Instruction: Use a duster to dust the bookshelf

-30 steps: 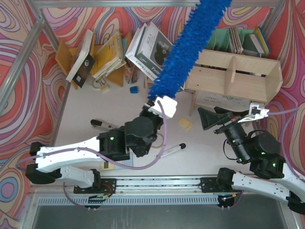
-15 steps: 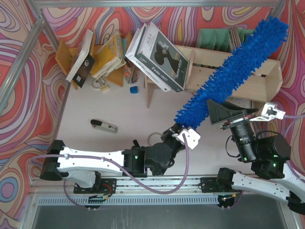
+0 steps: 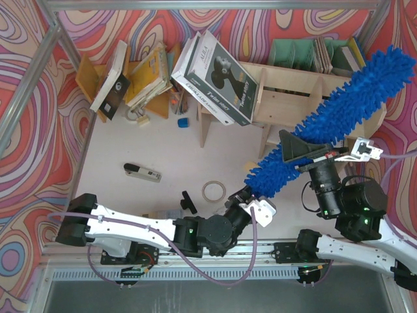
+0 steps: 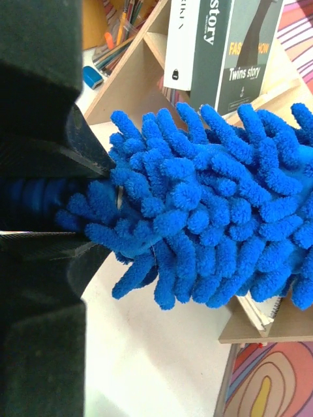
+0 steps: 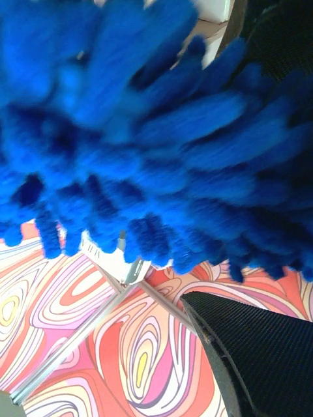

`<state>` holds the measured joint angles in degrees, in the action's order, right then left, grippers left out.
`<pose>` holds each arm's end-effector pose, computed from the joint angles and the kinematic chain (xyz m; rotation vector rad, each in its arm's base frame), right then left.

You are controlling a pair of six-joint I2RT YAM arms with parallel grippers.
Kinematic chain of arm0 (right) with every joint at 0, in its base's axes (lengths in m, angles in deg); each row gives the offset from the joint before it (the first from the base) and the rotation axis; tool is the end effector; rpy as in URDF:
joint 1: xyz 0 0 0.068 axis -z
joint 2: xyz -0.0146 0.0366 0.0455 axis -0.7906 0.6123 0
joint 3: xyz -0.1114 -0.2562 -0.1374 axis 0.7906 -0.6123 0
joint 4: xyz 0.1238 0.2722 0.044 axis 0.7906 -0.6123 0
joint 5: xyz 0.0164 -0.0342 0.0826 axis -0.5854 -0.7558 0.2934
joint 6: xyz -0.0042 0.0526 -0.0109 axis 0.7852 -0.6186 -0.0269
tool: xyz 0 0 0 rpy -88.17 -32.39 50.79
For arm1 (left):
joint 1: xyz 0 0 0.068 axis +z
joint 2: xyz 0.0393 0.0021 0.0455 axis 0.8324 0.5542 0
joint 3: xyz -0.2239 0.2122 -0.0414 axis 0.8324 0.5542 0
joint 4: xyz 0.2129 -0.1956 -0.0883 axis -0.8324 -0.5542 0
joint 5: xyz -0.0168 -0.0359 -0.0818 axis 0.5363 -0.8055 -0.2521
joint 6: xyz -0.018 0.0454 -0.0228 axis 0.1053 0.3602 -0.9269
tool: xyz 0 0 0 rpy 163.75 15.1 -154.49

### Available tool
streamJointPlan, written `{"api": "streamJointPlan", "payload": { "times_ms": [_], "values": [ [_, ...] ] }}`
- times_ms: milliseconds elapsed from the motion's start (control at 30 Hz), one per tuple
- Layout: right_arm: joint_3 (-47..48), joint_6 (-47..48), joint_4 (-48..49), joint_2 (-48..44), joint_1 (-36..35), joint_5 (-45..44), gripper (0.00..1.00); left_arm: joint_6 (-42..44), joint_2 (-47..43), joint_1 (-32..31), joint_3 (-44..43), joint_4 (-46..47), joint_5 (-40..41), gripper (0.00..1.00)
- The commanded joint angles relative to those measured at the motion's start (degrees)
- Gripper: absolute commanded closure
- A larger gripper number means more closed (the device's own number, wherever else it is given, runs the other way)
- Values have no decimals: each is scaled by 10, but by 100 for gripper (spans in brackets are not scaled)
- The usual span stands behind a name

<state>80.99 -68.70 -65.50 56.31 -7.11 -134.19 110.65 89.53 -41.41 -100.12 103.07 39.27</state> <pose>0.0653 0.0603 0.4766 0.3659 1.1734 0.7991 -0.0195 -0.3618 0.3935 0.7279 1.3025 -0.3459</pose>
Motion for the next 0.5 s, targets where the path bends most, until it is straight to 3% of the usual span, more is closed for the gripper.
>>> {"api": "streamJointPlan", "payload": {
  "times_ms": [0, 333, 467],
  "values": [
    [15, -17, 6, 10, -3, -29, 1, 2, 7, -11, 18, 55, 21, 100],
    [20, -64, -37, 10, -3, -45, 11, -22, 0, -14, 35, 39, 43, 100],
    [19, -80, -49, 8, -3, -50, 32, -24, -6, -13, 37, 36, 44, 100]
  ]
}}
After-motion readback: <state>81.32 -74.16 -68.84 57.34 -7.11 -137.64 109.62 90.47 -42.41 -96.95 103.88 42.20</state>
